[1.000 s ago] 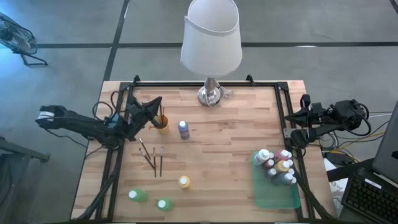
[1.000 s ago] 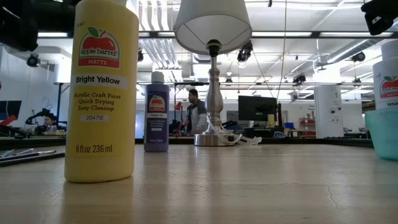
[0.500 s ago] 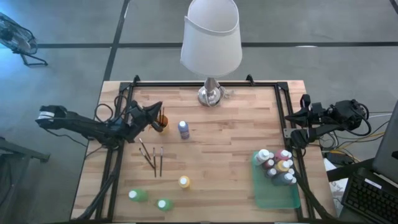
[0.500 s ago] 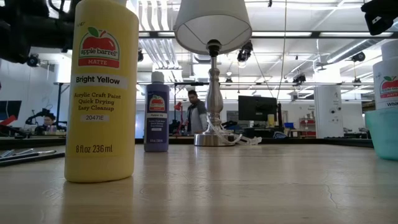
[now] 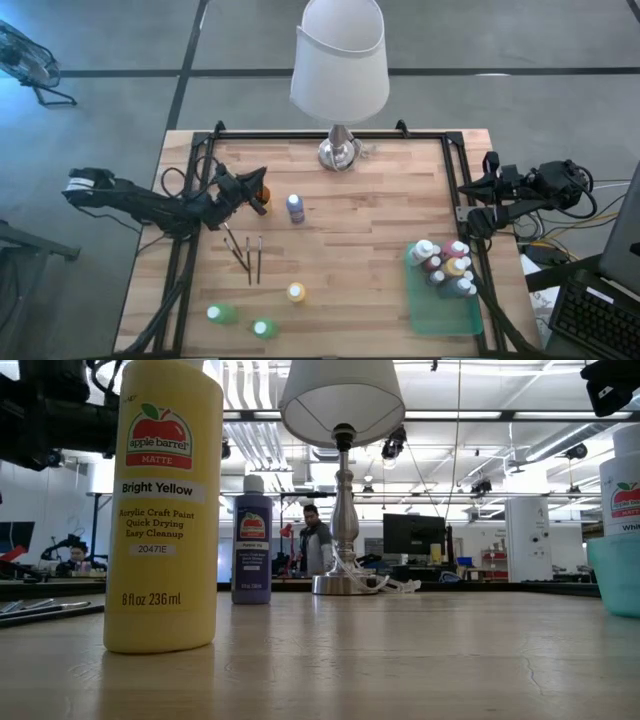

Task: Pick & Place Paint Supplies
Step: Put the gold paint brush into the yellow cup

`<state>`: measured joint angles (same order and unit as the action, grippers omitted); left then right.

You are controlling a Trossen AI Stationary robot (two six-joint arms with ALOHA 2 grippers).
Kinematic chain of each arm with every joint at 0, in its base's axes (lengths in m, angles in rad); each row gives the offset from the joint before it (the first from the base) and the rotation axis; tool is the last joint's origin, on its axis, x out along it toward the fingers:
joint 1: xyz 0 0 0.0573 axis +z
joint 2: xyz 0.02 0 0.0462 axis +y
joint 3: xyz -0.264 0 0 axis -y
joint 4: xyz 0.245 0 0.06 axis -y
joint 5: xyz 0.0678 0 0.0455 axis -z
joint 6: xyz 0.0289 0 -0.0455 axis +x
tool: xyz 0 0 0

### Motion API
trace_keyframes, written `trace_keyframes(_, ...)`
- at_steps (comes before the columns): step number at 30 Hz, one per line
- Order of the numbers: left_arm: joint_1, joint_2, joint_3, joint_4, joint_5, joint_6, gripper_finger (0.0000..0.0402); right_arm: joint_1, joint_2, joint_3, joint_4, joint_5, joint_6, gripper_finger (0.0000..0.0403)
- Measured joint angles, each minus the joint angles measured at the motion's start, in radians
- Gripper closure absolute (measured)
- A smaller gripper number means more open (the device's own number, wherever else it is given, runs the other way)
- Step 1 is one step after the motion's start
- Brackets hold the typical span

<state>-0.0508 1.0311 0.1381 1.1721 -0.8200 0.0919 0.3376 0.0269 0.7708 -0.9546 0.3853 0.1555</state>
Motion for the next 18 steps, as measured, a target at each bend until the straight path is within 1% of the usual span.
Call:
trace_keyframes(12, 0.027, 0.122, 0.004, 0.003, 0.000, -0.098, 0.0397, 0.000, 0.000, 0.000, 0.000, 0.000, 0.000, 0.0394)
trace_keyframes(18, 0.030, 0.164, 0.006, 0.003, 0.000, -0.127, 0.0386, 0.000, 0.000, 0.000, 0.000, 0.000, 0.000, 0.0394)
